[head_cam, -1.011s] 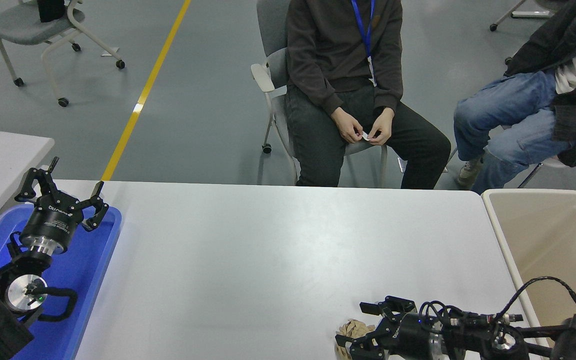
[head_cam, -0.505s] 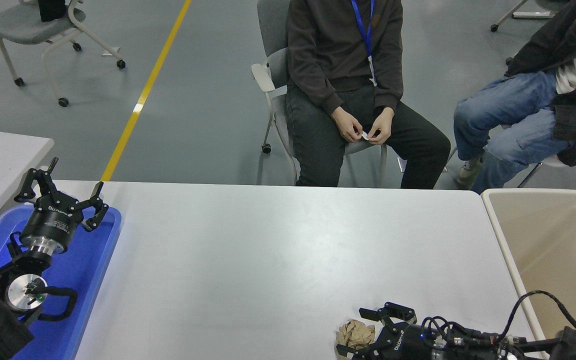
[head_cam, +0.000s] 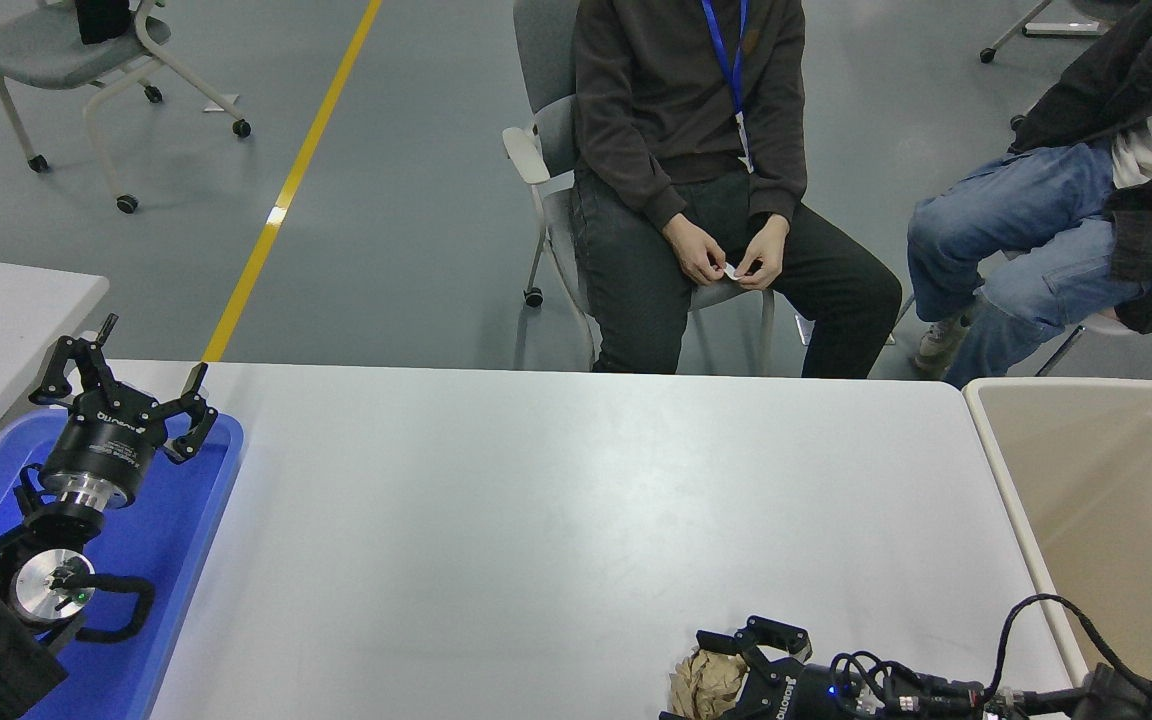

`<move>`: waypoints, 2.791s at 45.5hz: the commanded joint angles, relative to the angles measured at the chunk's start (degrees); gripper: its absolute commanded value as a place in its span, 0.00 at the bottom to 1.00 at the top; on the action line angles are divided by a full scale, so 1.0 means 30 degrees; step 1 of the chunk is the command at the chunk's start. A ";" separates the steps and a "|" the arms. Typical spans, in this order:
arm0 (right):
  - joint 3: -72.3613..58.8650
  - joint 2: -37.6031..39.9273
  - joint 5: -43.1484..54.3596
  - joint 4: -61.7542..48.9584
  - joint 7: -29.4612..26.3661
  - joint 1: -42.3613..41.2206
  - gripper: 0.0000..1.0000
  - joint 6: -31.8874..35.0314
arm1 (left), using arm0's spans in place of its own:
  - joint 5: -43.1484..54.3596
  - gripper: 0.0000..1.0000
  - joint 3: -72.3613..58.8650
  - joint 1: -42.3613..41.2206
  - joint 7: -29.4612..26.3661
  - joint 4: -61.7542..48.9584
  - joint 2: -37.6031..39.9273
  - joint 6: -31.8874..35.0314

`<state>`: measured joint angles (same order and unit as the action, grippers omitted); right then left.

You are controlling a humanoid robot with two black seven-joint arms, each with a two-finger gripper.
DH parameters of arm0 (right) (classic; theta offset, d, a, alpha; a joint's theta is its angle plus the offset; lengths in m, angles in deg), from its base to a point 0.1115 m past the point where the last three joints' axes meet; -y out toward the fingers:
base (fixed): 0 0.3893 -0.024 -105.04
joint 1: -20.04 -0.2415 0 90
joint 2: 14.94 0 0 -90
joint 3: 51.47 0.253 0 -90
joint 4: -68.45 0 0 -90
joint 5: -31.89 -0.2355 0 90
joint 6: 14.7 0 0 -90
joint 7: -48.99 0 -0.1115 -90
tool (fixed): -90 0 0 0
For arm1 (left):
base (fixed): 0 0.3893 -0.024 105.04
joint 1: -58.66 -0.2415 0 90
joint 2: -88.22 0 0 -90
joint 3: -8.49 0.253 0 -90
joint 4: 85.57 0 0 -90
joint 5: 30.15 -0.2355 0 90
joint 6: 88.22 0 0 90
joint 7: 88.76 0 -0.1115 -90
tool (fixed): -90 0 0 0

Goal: Clean the table surface

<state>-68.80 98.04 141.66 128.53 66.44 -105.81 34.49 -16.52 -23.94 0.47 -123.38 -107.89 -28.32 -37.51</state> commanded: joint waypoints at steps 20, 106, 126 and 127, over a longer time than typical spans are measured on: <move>-0.0901 -0.1275 -0.0084 -0.2683 0.0540 0.0376 0.95 -0.2363 | 0.0000 1.00 0.0000 0.0000 -0.0005 0.0000 0.0000 0.0000; -0.2660 -0.0719 -1.5081 0.1944 0.4115 -0.4953 0.00 -0.2279 | 0.0000 1.00 0.0000 0.0000 -0.0005 0.0000 0.0000 0.0000; -0.3802 0.0628 -1.8744 0.3733 0.3704 -0.8997 0.00 0.0213 | 0.0000 1.00 0.0000 0.0000 0.0024 0.0000 0.0000 0.0000; -0.3948 0.0716 -1.8950 0.3791 0.3704 -0.9173 0.00 0.0301 | 0.0000 1.00 0.0000 0.0000 0.0024 0.0000 0.0000 0.0029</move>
<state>-77.92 98.13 91.26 137.78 78.35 -126.94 31.22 -16.52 -23.94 0.47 -123.31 -107.89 -28.33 -37.51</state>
